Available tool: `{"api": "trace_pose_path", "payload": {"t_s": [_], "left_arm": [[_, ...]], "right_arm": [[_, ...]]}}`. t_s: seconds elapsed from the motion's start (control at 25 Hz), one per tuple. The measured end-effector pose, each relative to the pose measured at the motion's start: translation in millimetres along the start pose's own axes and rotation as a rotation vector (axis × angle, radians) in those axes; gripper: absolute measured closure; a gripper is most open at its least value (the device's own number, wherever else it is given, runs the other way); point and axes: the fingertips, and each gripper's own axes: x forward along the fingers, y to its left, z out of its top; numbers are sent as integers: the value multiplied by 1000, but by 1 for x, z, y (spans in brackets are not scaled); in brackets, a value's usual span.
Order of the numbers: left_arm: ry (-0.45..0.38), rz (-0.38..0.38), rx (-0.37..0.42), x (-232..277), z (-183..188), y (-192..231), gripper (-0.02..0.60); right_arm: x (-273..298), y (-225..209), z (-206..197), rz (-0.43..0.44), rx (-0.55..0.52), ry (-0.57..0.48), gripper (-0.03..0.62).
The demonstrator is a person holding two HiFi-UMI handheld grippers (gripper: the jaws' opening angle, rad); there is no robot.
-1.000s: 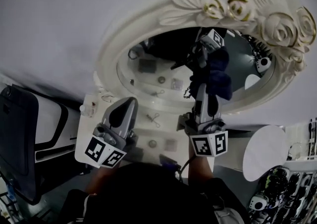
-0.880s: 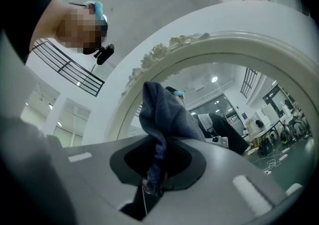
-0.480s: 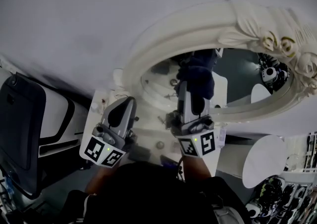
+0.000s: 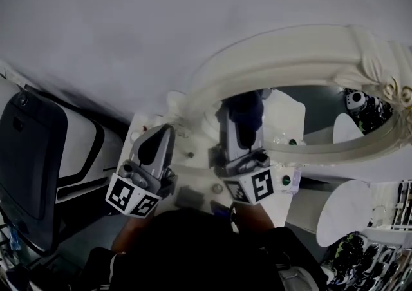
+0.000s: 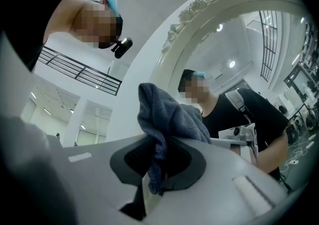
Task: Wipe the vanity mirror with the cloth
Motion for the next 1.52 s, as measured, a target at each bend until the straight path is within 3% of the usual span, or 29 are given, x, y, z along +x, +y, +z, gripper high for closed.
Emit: {"api": "trace_pose_path", "payload": {"t_s": [0.28,0.56,0.88,1.24,1.52], "left_arm": [[-9,13,-9,-6,4,9,578],[-24,-2,8,-11,10,-7,578],[-27,-45,36,-19,15,-50,578],[46,-175,23,2,-17,-118,578],[118,-291,5,28,-61,-177,578]], "right_arm": [[9,9,-9,19,14,21,554],[3,9,-7,35,38,50,554],[-48,8,42,-21,36,-18,554],[-162,-41,92,-234,4,-94,554],[-258,-92,100,-422,-3,-110,554]]}}
